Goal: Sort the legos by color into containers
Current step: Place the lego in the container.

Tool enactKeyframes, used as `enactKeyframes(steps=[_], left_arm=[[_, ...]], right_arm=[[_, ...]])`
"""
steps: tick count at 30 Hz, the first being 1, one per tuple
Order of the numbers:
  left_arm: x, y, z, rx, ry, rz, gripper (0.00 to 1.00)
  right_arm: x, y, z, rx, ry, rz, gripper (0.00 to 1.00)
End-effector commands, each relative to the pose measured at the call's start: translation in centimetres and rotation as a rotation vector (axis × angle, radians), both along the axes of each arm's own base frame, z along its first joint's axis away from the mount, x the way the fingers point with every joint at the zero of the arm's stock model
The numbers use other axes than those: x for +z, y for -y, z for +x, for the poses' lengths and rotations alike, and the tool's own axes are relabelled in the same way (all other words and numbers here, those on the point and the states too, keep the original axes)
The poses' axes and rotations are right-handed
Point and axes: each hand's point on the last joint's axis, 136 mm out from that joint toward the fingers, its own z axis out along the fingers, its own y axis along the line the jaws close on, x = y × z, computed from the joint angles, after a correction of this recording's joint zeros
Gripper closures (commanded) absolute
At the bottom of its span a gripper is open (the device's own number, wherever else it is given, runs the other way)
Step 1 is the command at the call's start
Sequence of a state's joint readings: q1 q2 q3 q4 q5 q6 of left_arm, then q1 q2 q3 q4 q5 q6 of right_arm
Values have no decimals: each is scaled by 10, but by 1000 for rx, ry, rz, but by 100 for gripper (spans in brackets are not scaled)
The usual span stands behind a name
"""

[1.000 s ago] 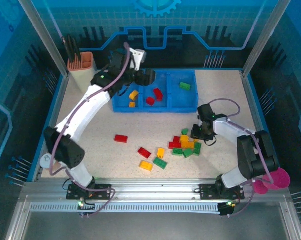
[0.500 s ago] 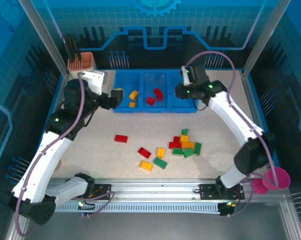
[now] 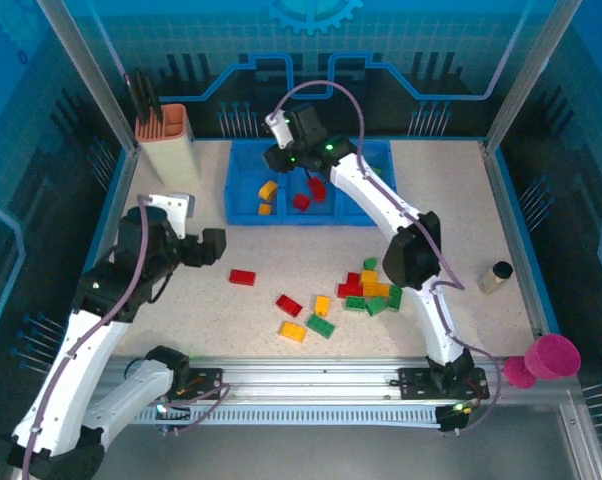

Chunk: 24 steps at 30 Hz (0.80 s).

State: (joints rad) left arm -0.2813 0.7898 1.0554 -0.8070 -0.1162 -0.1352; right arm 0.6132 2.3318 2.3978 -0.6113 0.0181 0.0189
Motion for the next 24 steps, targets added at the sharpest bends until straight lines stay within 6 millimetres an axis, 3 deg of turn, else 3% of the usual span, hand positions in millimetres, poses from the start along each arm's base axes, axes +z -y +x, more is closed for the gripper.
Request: enactKeyframes(steps=[1,7,14,19,24], left_arm=[[-51,-5,-18,82,-193,-54,13],[-93,-3,-22,133,-303,-89,14],[-127,10,-17,140,-409,-148,14],[-145,15,-2,165,-426,-171,14],[-168,20,9,161,-439,-114,14]], right_arm=[[4,-33,7,99,87,29,67],[-47,-59,3,192,146,-129,66],[-99,-55,-2,226,111,-269,64],[-107,-54,-6,234,107,-283,57],[-88,-53,-7,239,148,-269,46]])
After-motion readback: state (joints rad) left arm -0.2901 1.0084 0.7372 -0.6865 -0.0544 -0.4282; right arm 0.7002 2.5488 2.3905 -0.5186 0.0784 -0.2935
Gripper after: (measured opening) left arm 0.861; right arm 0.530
